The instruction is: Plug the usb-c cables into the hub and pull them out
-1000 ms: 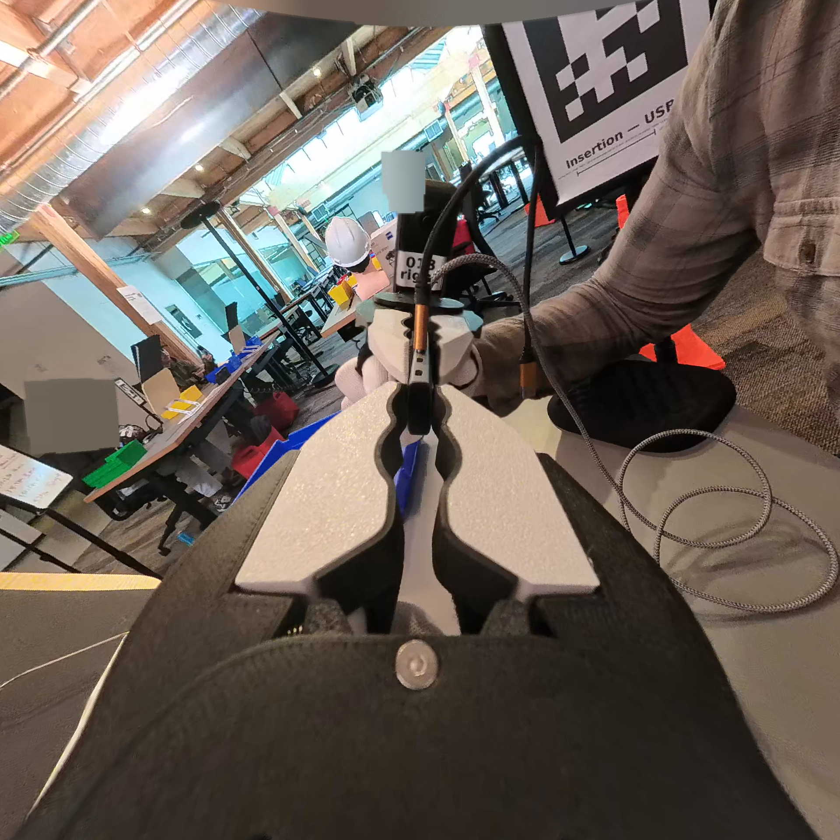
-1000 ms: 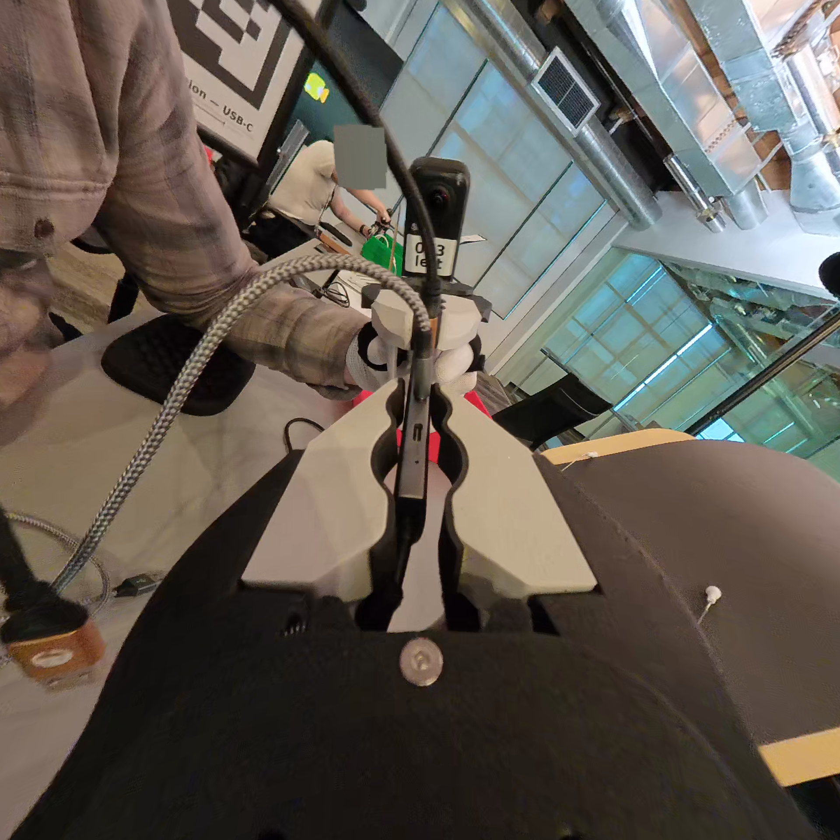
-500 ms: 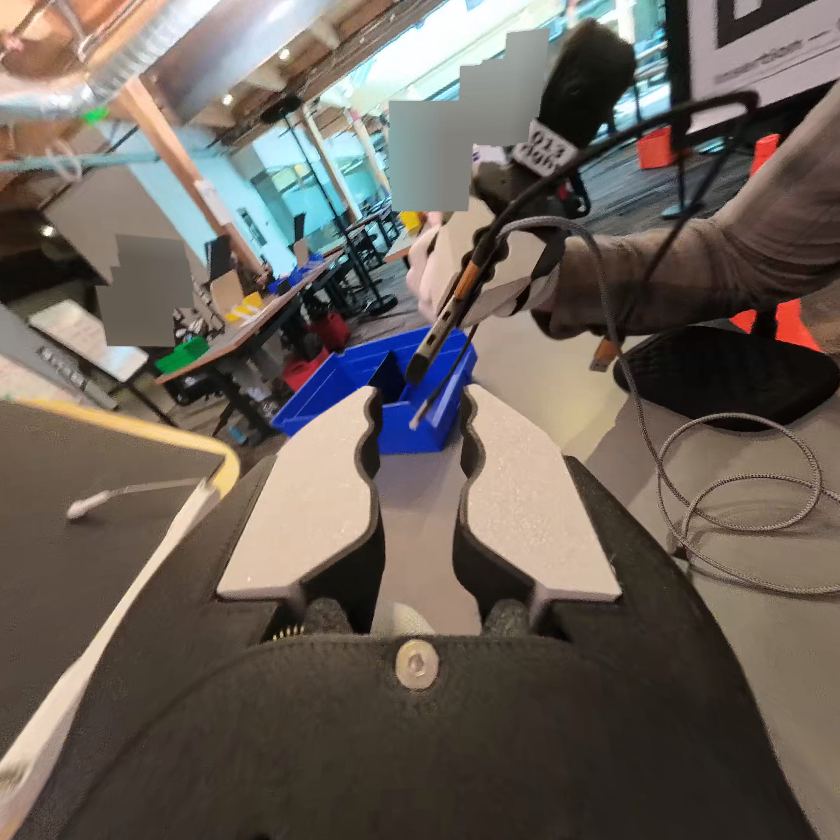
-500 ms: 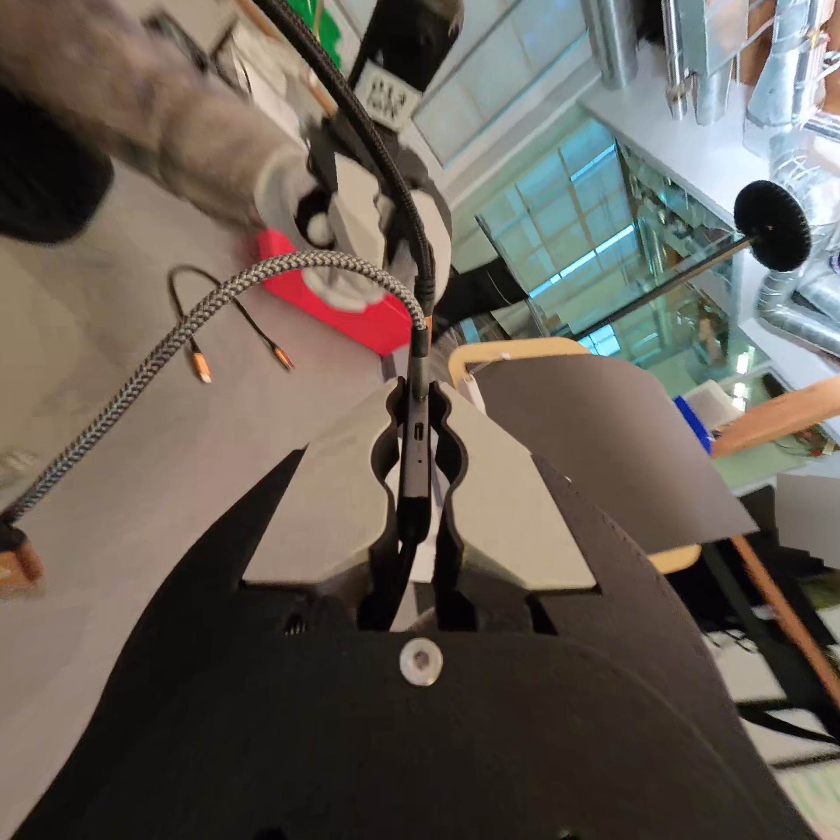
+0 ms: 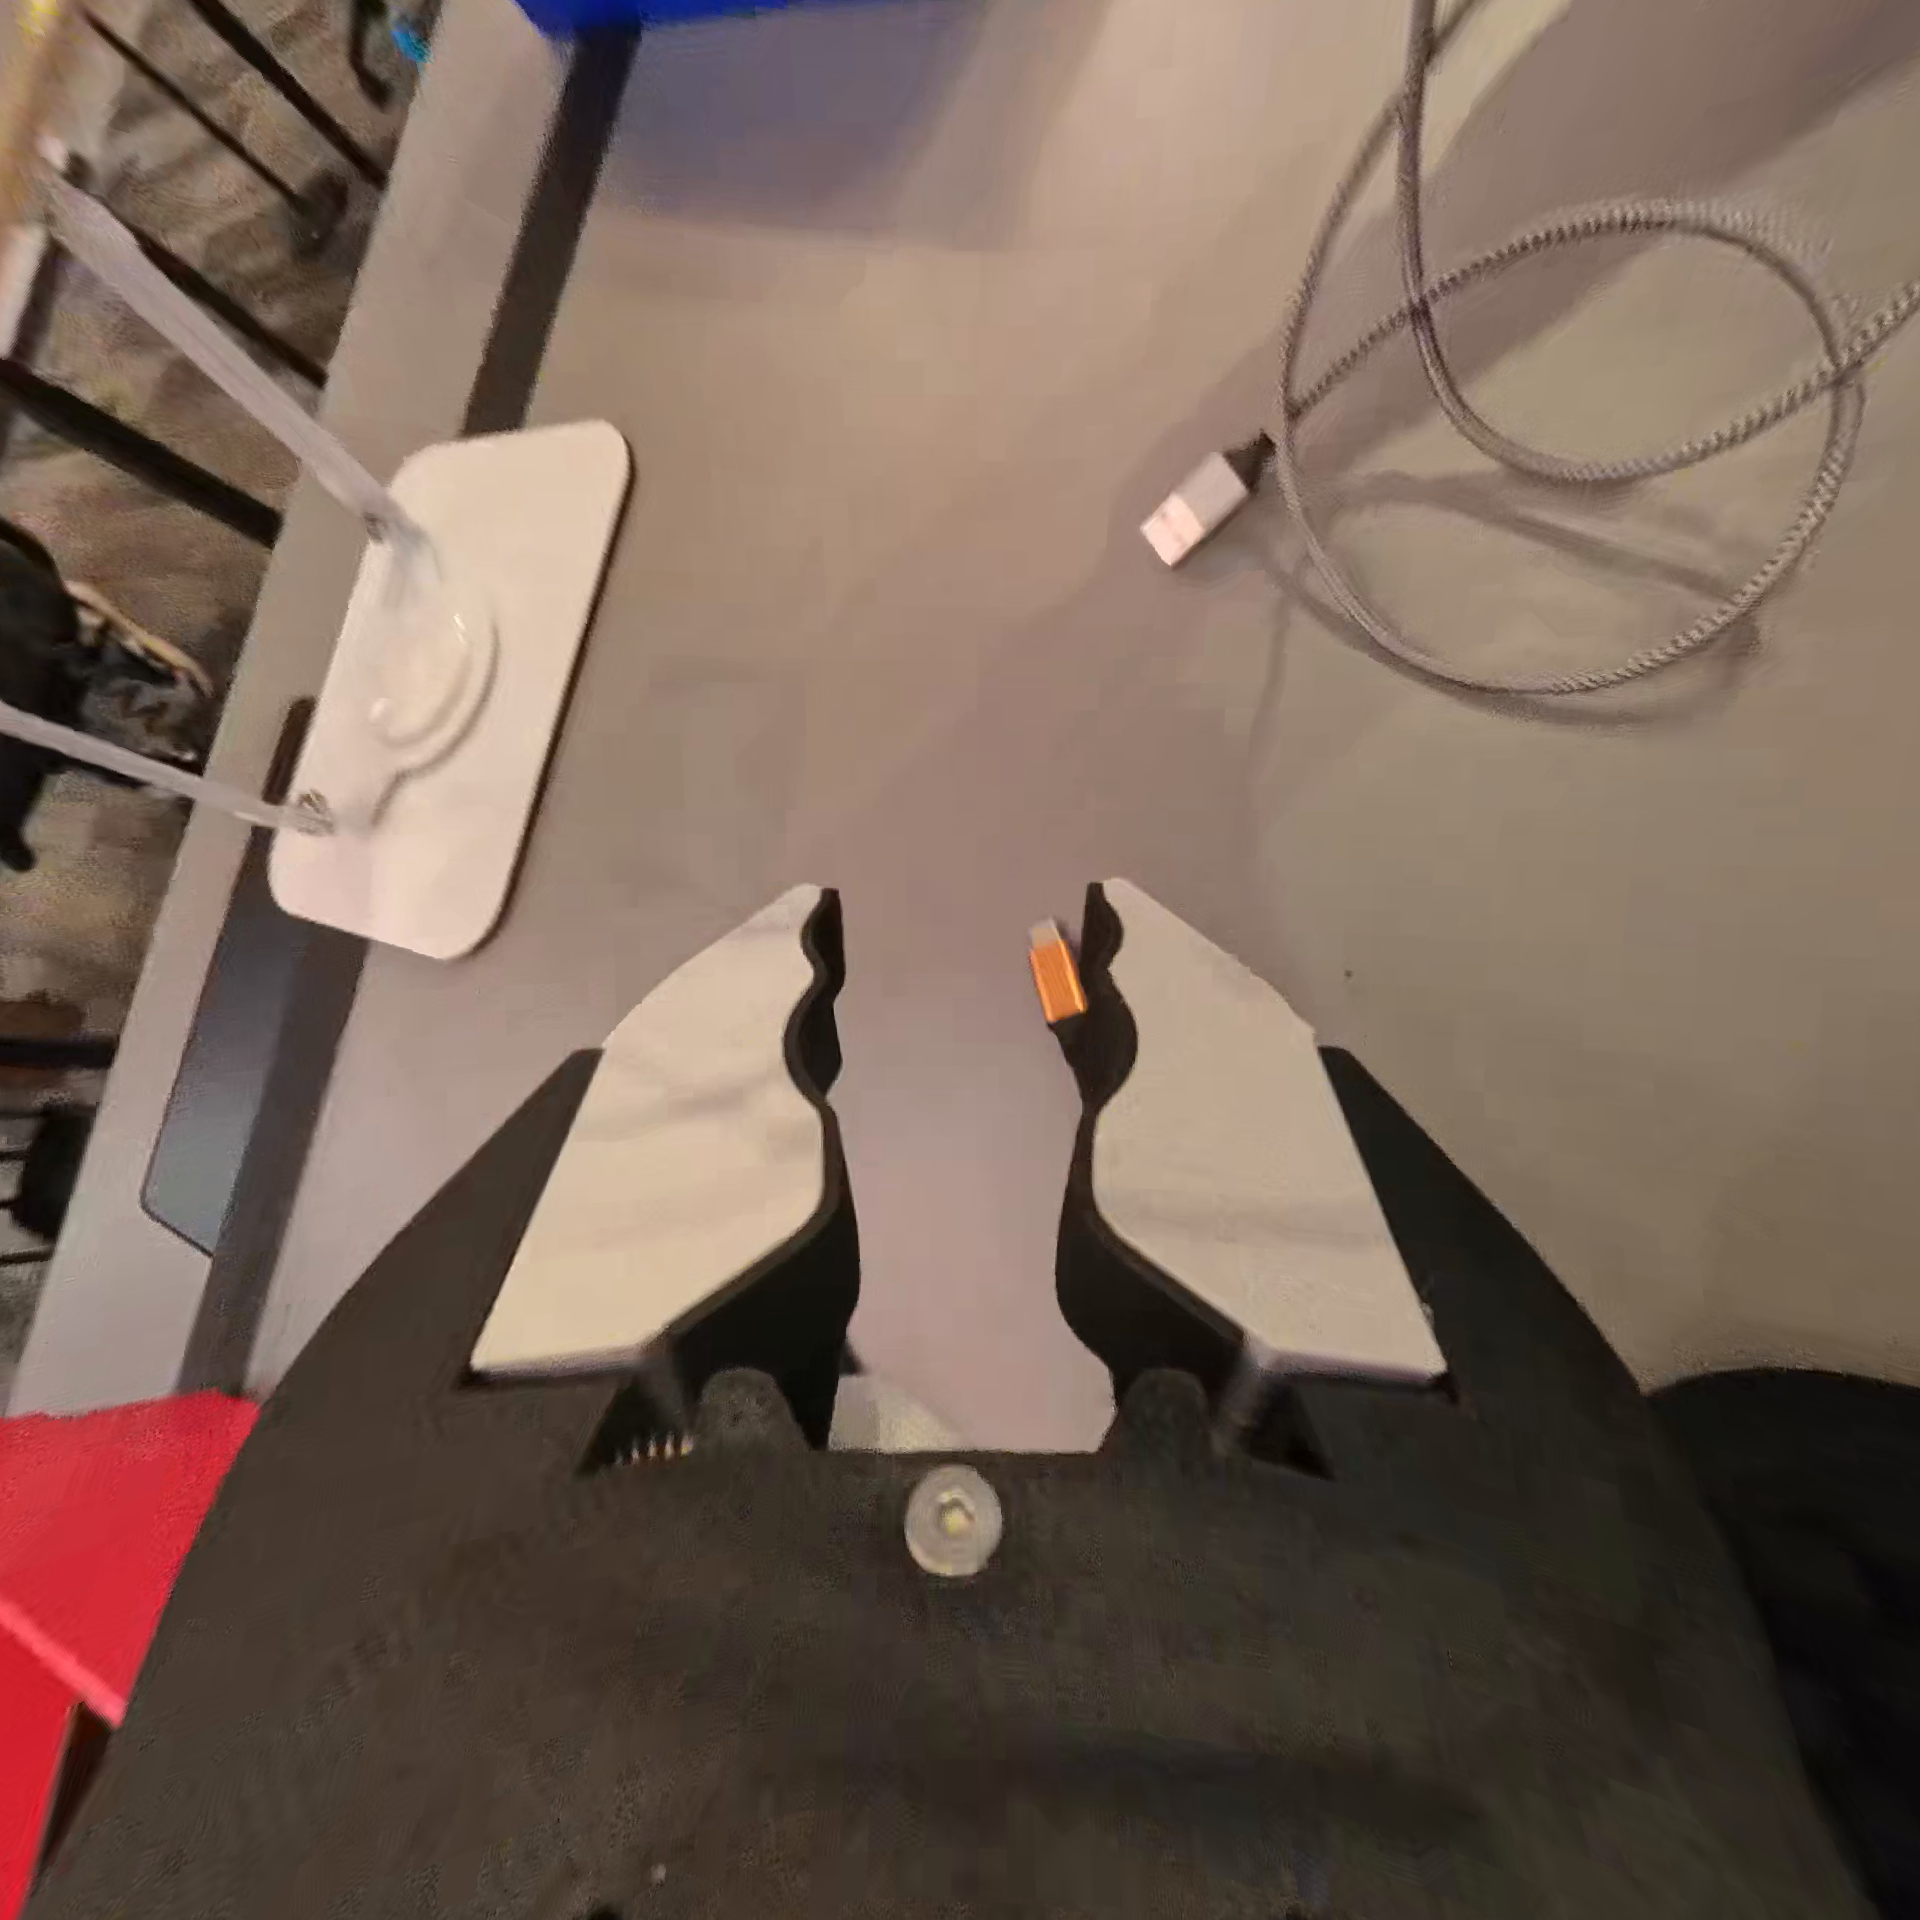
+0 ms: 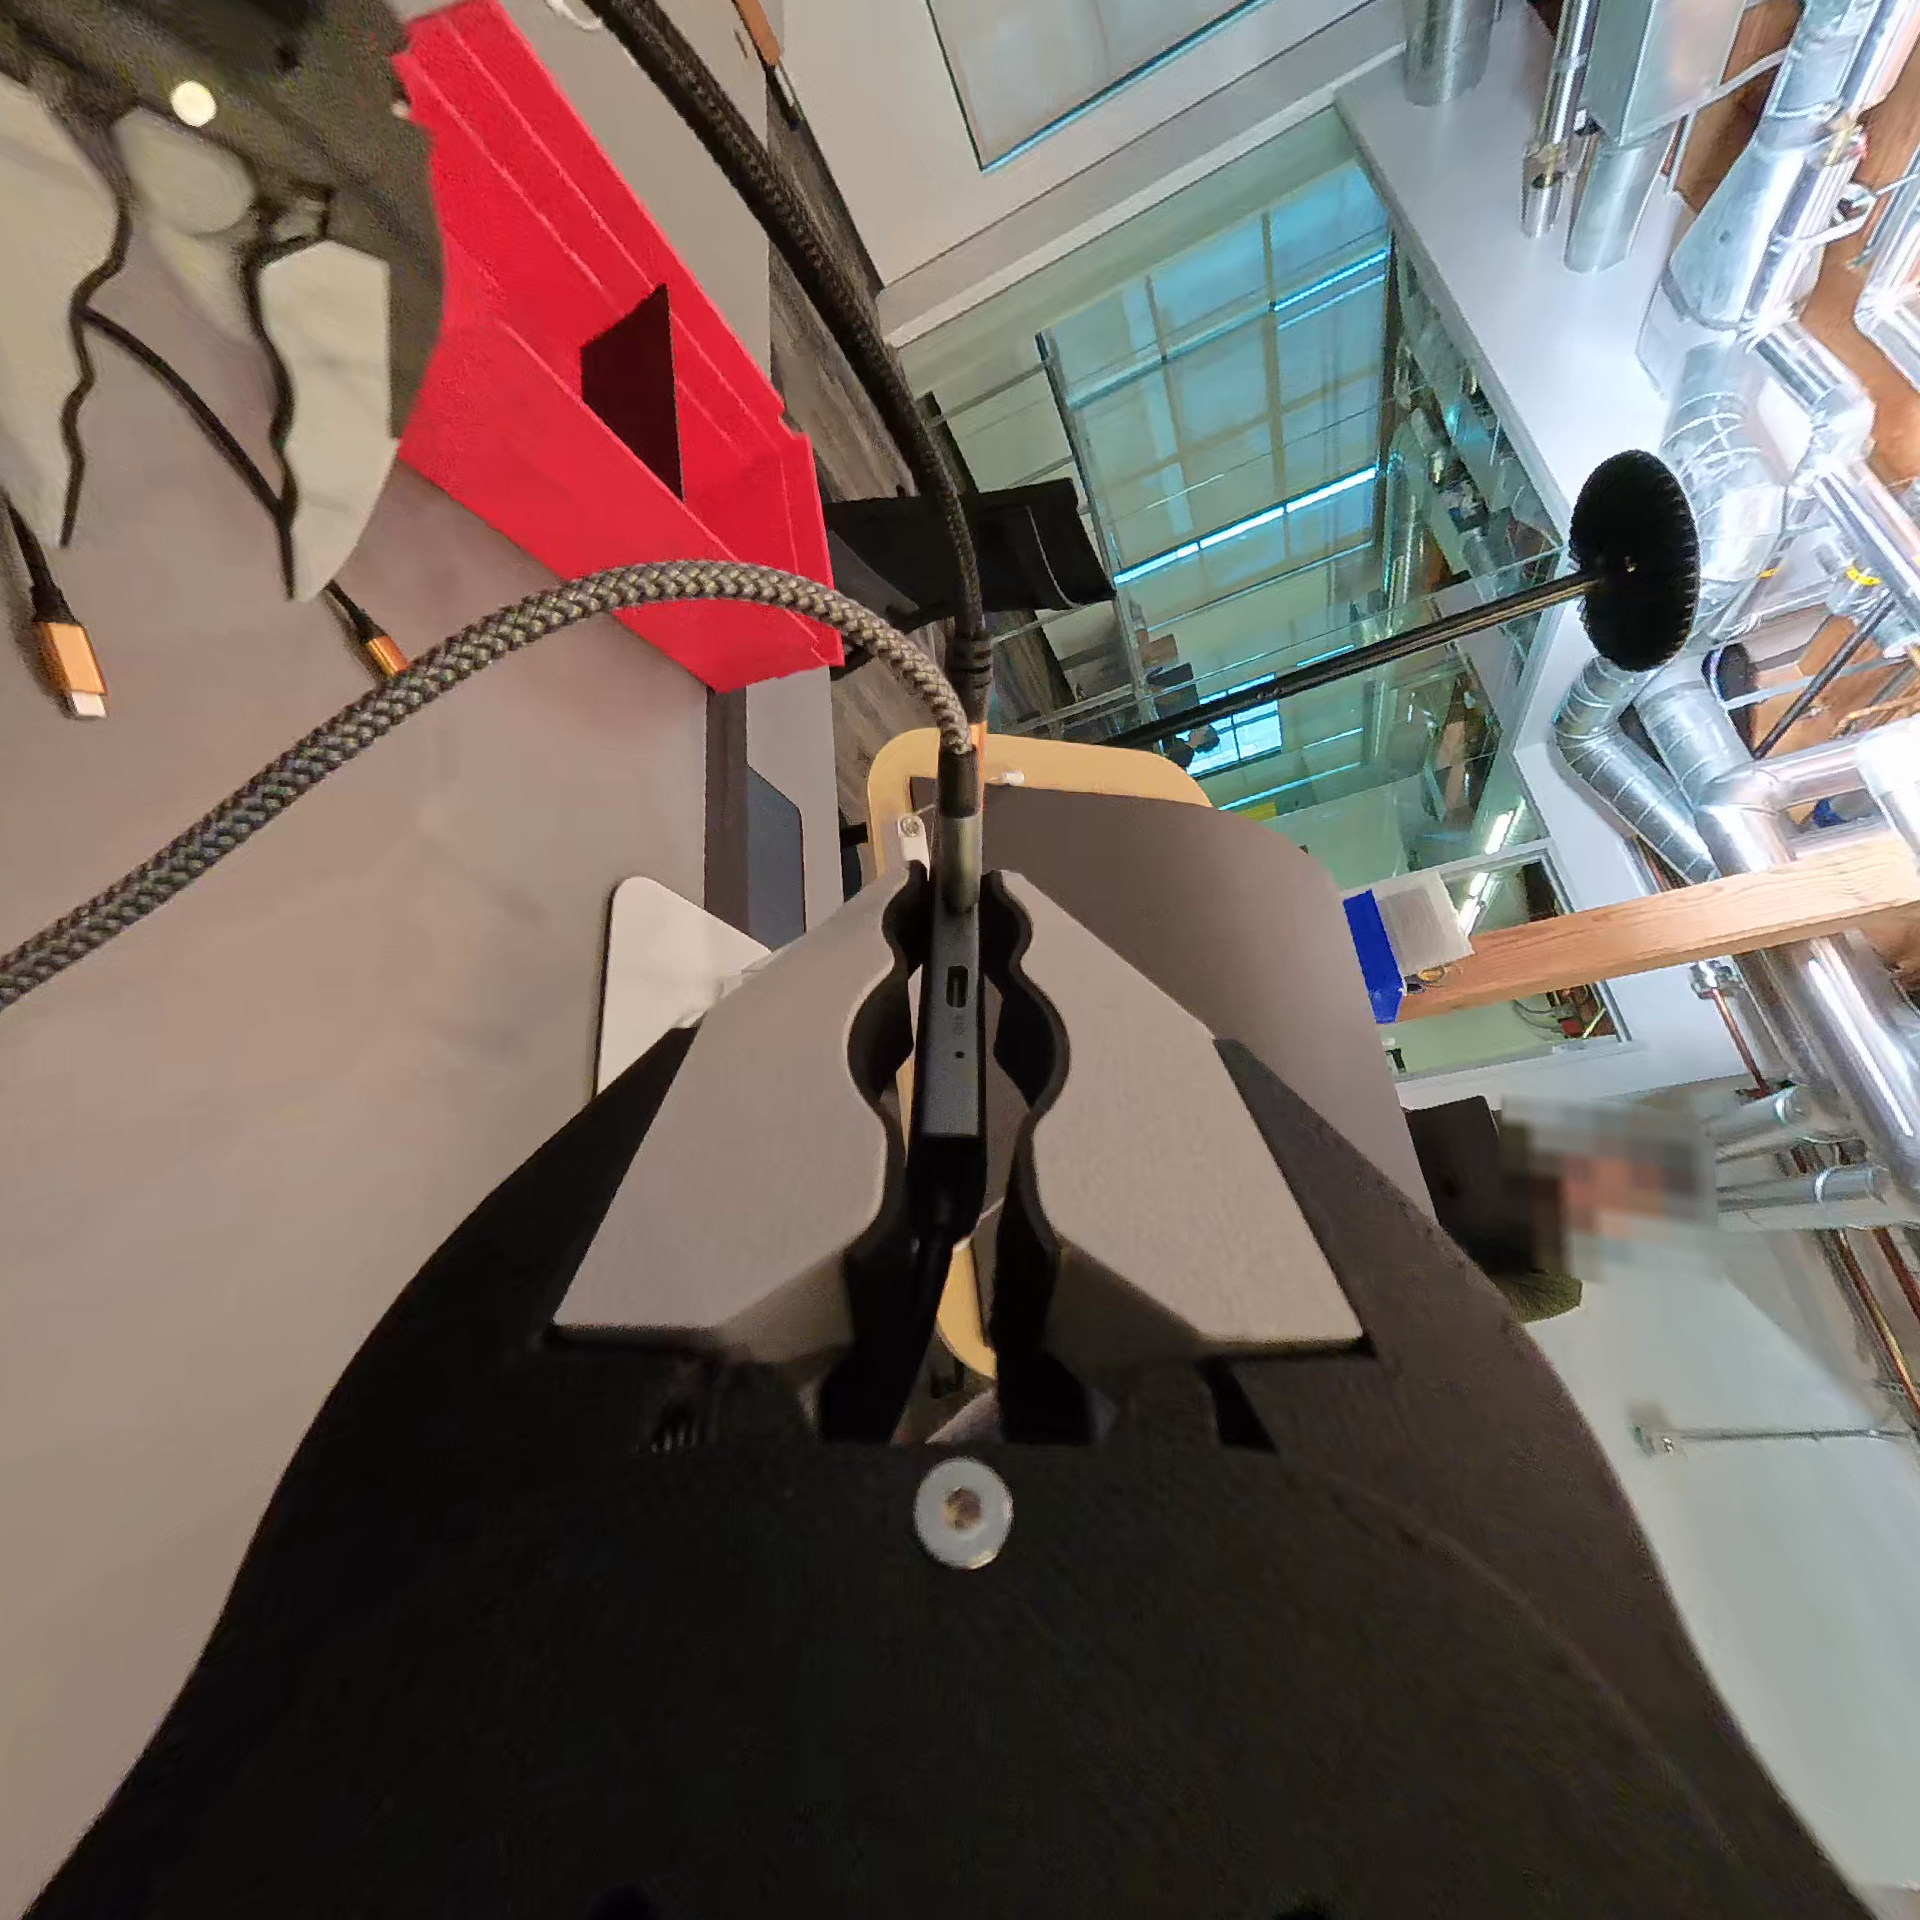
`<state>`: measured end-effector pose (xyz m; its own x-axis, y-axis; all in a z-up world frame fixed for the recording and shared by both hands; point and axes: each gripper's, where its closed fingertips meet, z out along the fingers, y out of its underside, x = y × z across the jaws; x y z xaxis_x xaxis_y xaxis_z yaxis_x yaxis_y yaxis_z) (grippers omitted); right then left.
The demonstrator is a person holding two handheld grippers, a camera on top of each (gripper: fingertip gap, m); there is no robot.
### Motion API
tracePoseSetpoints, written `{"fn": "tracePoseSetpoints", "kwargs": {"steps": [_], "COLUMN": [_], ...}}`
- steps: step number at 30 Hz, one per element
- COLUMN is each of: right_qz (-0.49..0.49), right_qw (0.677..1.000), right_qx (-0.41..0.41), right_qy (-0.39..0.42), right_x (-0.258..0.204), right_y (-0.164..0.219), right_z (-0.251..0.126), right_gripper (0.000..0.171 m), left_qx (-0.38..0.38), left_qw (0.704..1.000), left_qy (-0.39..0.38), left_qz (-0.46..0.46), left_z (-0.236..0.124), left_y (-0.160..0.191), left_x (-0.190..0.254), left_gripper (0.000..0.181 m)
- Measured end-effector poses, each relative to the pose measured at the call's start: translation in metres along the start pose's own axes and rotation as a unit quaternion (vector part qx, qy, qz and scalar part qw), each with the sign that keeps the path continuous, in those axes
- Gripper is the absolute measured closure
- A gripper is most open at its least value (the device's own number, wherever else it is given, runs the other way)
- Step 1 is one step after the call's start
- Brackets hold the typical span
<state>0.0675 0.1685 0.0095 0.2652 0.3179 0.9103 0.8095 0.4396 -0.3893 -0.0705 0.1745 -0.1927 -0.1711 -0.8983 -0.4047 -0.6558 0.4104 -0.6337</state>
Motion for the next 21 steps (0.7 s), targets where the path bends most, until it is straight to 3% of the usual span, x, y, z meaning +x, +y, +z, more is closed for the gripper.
{"fn": "tracePoseSetpoints", "kwargs": {"steps": [7,11,16,21], "right_qz": [0.022,0.038,0.048,0.050], "right_qw": [1.000,0.999,0.998,0.997], "right_qx": [0.021,0.039,0.046,0.052], "right_qy": [0.007,0.003,-0.004,-0.012], "right_x": [-0.007,-0.010,-0.015,-0.021], "right_y": [0.003,0.004,0.006,0.003], "right_z": [0.001,0.001,0.002,0.004], "right_gripper": [0.164,0.164,0.164,0.164], "left_qx": [-0.008,-0.052,-0.066,-0.055], "left_qw": [0.998,0.998,0.996,0.995], "left_qy": [-0.010,-0.014,0.024,0.034], "left_qz": [-0.063,-0.035,-0.059,-0.077], "left_z": [0.026,0.032,0.035,0.037], "left_y": [0.037,0.057,0.062,0.063], "left_x": [0.024,0.025,0.025,0.022], "left_gripper": [0.144,0.157,0.173,0.173]}}
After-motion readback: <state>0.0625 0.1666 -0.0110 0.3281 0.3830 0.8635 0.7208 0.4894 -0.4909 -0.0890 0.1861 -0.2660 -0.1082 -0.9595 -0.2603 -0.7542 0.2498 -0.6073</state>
